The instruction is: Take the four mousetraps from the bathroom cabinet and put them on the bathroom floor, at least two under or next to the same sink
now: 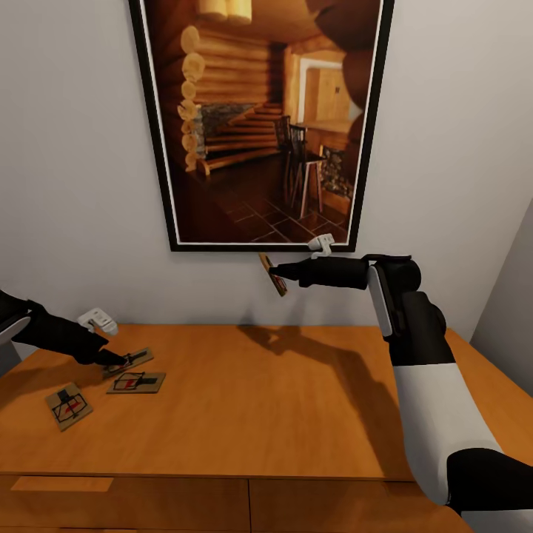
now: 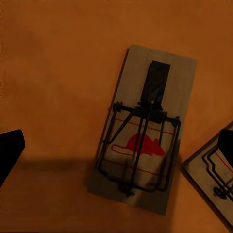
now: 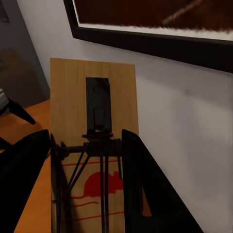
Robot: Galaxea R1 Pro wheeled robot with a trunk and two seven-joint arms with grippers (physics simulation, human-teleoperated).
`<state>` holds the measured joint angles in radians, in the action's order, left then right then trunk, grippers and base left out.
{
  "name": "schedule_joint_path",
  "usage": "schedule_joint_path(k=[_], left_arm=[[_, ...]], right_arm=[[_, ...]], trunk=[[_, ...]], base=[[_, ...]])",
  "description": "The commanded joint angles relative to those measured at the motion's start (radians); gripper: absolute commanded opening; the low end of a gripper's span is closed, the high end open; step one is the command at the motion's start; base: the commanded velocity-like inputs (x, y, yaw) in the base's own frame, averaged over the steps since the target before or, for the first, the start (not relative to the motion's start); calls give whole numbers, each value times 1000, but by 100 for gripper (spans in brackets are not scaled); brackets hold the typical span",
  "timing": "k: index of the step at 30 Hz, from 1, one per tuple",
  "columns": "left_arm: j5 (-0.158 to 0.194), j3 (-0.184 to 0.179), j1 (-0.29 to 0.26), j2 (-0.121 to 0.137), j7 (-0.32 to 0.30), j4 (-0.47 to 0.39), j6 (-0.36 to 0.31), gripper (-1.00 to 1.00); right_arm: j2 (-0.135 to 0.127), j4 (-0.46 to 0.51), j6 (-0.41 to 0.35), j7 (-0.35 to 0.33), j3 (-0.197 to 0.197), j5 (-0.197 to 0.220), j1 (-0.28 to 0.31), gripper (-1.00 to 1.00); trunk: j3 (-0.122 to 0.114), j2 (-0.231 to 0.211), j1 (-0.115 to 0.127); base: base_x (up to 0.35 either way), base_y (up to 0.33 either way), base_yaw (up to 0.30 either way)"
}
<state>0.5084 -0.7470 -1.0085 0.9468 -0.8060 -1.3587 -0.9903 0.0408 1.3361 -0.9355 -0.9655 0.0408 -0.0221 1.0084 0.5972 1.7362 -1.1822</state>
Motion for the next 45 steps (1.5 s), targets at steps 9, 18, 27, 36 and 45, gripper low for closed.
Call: schedule_joint_path(k=[9, 18, 27, 36, 45], left_arm=[[-112, 0, -2, -9, -5, 0, -5, 100], [-116, 9, -2, -12, -5, 0, -5, 100], [-116, 11, -2, -81, -5, 2, -4, 100], [-116, 11, -2, -90, -6, 3, -4, 100], [-116, 11, -2, -91, -7, 3, -4, 100]], right_arm=[[1, 0, -6, -4, -1, -1, 1, -100], [1, 0, -6, -4, -1, -1, 1, -100], [0, 0, -6, -4, -1, -1, 1, -100], [0, 0, -6, -4, -1, -2, 1, -100], [0, 0, -6, -4, -1, -2, 0, -100]], trunk=[[7, 15, -8], [7, 15, -8], [11, 22, -11], [23, 50, -27], [36, 78, -42]], base=[[0, 0, 0], [0, 0, 0], [0, 0, 0], [0, 0, 0], [0, 0, 0]])
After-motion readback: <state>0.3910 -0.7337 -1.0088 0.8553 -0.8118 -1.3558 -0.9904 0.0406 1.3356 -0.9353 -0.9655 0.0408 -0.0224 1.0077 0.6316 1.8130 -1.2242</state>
